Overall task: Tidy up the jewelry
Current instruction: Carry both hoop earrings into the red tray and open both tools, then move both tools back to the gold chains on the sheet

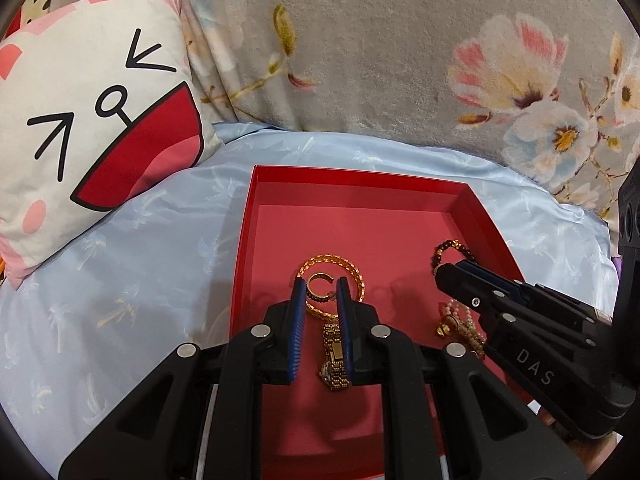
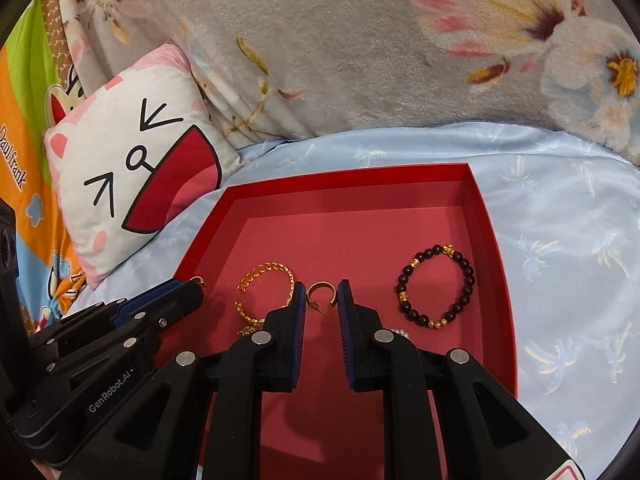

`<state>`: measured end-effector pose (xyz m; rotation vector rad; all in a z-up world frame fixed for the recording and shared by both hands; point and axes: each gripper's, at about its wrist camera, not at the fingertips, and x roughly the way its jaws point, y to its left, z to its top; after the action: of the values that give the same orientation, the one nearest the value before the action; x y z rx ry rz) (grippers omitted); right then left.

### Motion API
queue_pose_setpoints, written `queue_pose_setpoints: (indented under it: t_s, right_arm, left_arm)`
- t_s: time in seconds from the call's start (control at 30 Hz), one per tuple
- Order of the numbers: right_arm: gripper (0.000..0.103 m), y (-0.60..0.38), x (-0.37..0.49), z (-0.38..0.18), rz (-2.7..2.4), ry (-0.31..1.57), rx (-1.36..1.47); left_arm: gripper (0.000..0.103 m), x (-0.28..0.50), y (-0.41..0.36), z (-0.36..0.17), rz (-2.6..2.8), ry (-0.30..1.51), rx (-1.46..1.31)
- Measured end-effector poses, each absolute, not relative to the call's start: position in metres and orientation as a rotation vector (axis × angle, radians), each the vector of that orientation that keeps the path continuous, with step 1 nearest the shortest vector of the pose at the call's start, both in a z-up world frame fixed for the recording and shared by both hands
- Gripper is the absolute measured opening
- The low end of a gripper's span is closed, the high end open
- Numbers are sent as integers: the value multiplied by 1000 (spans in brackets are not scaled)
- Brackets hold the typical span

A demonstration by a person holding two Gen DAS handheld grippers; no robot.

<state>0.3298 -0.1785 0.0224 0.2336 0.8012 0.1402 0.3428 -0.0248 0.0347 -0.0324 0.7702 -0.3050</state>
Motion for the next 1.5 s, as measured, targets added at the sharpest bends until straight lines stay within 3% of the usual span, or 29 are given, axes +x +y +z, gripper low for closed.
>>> queue_pose_setpoints:
  t_s: [0.8, 1.5]
  right_arm:
    - [18, -179, 333, 22, 143, 784, 232]
    - [18, -179, 236, 41, 132, 775, 218]
  left_arm:
    - [16, 349, -20, 28, -298, 774, -48]
    - [16, 281, -6, 56, -285, 763, -68]
